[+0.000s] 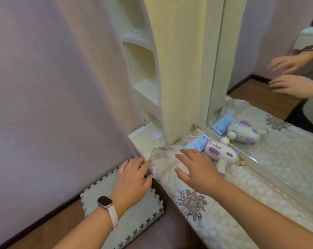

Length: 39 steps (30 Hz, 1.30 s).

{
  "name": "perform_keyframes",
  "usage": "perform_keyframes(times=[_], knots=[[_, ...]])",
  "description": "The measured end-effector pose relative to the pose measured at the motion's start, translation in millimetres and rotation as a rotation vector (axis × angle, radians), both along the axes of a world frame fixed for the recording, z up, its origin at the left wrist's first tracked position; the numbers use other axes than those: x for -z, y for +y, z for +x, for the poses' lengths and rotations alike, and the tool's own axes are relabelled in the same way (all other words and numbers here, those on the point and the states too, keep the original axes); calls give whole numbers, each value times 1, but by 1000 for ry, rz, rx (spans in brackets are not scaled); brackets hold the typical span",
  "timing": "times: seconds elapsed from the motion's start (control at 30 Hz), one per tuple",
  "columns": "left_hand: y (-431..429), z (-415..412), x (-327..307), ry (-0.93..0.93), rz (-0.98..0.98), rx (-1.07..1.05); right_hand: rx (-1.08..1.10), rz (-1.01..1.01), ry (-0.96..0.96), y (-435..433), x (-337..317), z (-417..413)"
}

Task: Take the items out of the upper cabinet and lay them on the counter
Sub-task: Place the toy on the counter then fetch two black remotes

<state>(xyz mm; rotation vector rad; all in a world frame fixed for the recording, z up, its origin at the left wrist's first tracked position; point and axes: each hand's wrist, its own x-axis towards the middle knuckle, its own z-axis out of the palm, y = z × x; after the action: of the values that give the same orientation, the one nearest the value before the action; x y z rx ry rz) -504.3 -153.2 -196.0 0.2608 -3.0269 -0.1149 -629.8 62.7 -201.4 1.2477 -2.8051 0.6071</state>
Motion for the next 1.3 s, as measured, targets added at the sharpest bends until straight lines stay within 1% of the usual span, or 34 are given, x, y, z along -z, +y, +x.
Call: perform_keyframes(times=[0.17,0.33,0.5,0.73,0.9,1.07,1.3], knots=[[-34,86,-12,58,-29,-136,-262,25,99,-68,-17,47],[-68,195,-18,100,-76,-291,-466,20,166,-141,-24,128],[-100,317,-27,119,-65,-481,-627,8,215,-207,-35,234],[-124,503,-36,211,-62,-779,-906,9,310,-287,-44,393],[-123,619,-39,197,-97,-999,-1105,-33,368,-330,-56,497],[-113,689,-42,182,-144,-1179,-1304,-89,445,-365,-68,573],[-125,745,-49,177,-194,-1354,-1486,-159,449,-422,-78,640]])
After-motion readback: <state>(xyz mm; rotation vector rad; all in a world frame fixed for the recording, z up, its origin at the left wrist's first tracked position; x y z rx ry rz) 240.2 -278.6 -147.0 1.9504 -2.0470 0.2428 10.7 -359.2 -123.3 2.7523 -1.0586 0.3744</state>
